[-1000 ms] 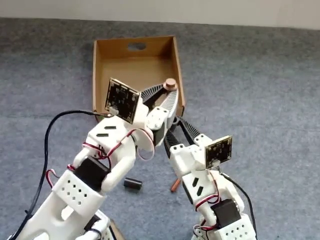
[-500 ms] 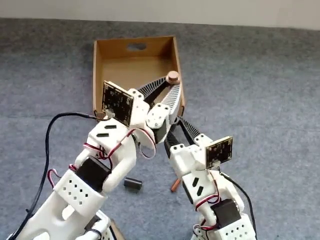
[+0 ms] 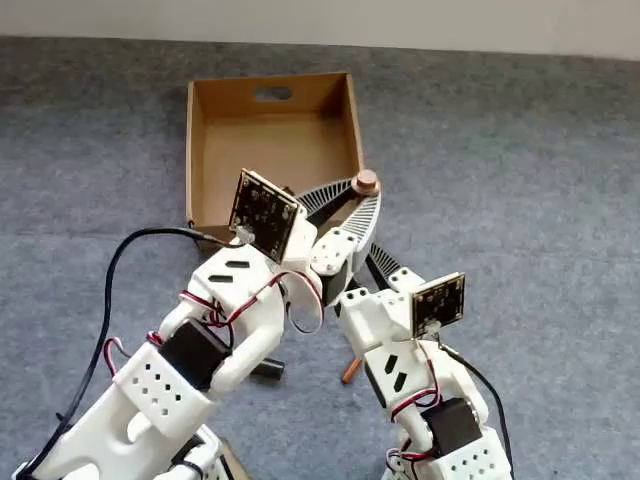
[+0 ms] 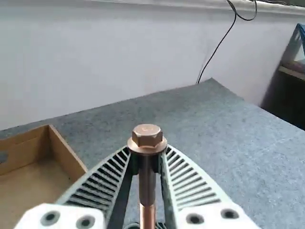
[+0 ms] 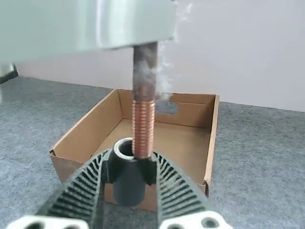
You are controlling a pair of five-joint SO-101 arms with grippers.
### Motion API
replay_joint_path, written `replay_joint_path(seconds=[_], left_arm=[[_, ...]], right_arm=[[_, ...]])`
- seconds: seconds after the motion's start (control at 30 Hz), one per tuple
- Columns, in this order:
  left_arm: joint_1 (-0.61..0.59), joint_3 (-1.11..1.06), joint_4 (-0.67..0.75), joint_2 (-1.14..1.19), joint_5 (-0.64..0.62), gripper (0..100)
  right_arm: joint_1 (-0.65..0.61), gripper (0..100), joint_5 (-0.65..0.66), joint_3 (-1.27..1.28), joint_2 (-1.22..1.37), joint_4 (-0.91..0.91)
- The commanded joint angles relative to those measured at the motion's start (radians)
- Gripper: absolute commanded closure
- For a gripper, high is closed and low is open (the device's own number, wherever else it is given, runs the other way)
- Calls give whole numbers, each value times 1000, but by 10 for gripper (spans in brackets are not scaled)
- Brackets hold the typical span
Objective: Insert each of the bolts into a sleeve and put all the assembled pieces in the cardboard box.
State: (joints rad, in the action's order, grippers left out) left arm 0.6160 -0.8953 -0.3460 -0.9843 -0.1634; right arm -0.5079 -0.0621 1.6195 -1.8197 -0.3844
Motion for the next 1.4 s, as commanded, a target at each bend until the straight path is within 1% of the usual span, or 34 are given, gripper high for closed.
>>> replay_joint_path(seconds=[0.0,0.53,0.67,0.77,1.03,1.2,1.37], left_arm=[[8,5,-5,-22,-3,992],[2,10,-6,-19,0,992],[-58,7,-6,-18,0,992],[-76,5,-6,-18,0,992],[-70,2,-6,-16,-3,992],[-30,-41,-6,-18,-3,992],[-38,-48,-6,-18,-3,992]], right_arm=[[-5,990,-6,-7,-13,24],[-5,990,-5,8,-13,24],[-5,990,-5,8,-13,24],[-5,990,-6,8,-13,24],[-5,990,-6,7,-13,24],[-5,990,-6,7,-13,24],[-5,990,-6,7,-13,24]])
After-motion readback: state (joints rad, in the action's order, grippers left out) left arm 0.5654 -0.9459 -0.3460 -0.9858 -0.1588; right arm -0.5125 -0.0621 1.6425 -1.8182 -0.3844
